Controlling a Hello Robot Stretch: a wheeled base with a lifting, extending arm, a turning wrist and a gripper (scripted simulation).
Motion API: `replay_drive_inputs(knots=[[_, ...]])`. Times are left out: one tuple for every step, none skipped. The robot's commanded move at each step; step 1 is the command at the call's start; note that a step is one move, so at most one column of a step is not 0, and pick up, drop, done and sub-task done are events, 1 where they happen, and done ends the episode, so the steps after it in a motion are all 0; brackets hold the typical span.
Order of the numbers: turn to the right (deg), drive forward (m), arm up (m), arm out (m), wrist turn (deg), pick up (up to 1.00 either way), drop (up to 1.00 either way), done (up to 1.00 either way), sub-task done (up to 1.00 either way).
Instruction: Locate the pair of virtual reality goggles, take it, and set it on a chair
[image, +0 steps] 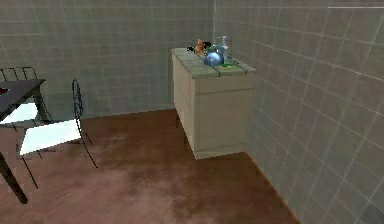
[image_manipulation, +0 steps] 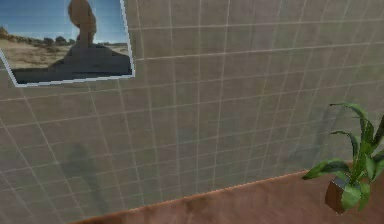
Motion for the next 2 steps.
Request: replay_drive_inputs(knots=[[0.0,0.15,0.00,0.00,0.0,0.00,0.00,0.00,0.00],[-12.0,0.00,0.00,0.00,0.0,0.00,0.00,0.00,0.00]])
